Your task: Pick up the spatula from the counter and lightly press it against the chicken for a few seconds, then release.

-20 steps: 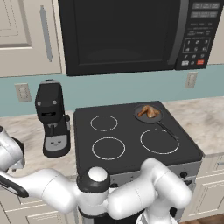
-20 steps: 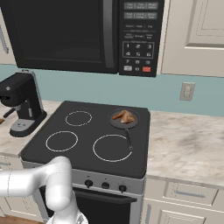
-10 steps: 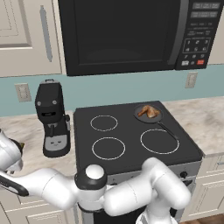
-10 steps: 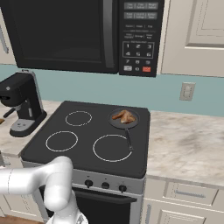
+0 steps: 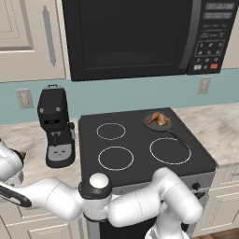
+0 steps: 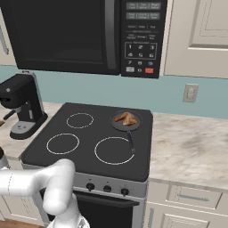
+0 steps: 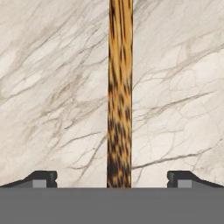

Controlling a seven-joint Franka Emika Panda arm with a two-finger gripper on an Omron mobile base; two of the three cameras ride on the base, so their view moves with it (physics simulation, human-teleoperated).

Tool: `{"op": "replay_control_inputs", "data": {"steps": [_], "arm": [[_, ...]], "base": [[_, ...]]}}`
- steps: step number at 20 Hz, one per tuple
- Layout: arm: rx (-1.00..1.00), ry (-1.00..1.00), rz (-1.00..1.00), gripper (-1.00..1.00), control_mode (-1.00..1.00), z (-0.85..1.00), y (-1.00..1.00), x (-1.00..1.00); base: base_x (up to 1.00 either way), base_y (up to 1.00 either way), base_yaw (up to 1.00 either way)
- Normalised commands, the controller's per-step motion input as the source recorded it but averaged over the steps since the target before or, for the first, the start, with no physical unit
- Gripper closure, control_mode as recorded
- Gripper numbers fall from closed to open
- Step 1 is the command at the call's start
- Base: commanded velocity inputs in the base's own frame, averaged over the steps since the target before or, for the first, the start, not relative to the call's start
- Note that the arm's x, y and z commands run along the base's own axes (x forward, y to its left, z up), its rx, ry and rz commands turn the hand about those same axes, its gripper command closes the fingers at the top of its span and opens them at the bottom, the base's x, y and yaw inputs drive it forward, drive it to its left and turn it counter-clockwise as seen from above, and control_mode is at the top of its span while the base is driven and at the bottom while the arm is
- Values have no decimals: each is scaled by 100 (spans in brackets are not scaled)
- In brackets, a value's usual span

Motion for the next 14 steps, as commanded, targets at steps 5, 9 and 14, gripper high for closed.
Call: {"op": "replay_control_inputs", "data": {"steps": [5, 9, 14], "arm": [[0, 4, -2, -100, -100, -15, 6, 7], [0, 5, -2, 100, -100, -17, 12, 9], [0, 6, -3, 100, -100, -23, 22, 9]], "base": [[0, 0, 0], [0, 0, 0], [0, 0, 0]]}}
